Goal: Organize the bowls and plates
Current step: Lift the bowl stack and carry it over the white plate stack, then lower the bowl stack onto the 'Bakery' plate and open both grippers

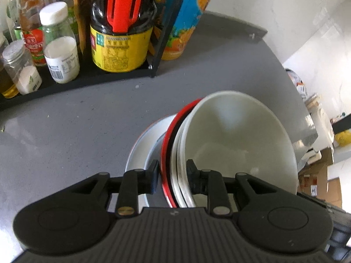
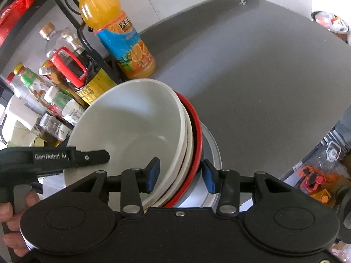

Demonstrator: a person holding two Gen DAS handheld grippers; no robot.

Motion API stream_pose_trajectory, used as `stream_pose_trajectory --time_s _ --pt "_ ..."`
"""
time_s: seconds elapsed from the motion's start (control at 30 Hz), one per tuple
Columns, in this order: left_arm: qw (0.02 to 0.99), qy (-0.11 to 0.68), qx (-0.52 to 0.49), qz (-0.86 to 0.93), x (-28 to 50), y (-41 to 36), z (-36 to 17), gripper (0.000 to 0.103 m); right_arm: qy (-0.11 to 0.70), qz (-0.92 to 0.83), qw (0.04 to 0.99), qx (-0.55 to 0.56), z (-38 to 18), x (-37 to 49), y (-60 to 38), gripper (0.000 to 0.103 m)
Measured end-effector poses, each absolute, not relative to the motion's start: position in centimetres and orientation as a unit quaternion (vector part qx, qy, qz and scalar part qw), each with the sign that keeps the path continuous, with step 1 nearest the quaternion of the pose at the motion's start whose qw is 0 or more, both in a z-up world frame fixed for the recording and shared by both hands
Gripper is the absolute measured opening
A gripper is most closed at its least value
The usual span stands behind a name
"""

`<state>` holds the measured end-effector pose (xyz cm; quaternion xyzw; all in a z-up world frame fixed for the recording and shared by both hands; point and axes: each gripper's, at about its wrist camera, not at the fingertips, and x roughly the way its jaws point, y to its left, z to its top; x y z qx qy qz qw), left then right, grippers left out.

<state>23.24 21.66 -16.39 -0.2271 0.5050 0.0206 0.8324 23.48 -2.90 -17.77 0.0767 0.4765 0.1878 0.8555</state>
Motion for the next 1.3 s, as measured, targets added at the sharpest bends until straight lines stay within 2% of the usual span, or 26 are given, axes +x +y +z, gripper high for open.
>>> stream_pose_trajectory --time_s 0.07,0.13,0.4,0.53,0.7,0.8,0.97,1.13,1.3 --pt "0.843 0.486 -0.231 0.026 23.0 21.8 -15.4 0.027 0.468 0.186 0.860 0.080 -17.2 23.2 -3.1 0.043" --pt "0.850 0.476 -0.224 0.027 23.1 21.7 -14.3 0.034 0.462 0.180 0.864 0.086 -16.7 22.9 -3.4 0.044" --pt "0.876 0.450 -0.175 0.010 22.3 20.2 -11.3 0.074 0.421 0.149 0.890 0.095 -14.0 20.2 -4.8 0.063" --pt "0.880 0.449 -0.155 -0.005 21.3 19.5 -10.6 0.079 0.400 0.124 0.902 0.105 -12.9 18.3 -5.7 0.077" --pt "0.886 0.443 -0.137 -0.026 19.6 18.8 -9.7 0.083 0.376 0.092 0.915 0.108 -11.8 15.8 -6.5 0.083" --pt "0.890 0.437 -0.123 -0.042 18.7 18.6 -8.9 0.085 0.362 0.072 0.922 0.116 -11.0 14.5 -7.2 0.092" --pt "0.893 0.433 -0.105 -0.063 17.2 18.2 -7.5 0.091 0.350 0.058 0.927 0.121 -9.8 12.3 -8.3 0.092" --pt "0.903 0.413 -0.096 -0.063 15.8 17.7 -5.6 0.093 0.331 0.054 0.935 0.114 -8.7 10.5 -9.3 0.102" --pt "0.913 0.395 -0.080 -0.065 14.6 16.9 -4.0 0.096 0.311 0.057 0.942 0.108 -7.6 9.1 -11.3 0.103"
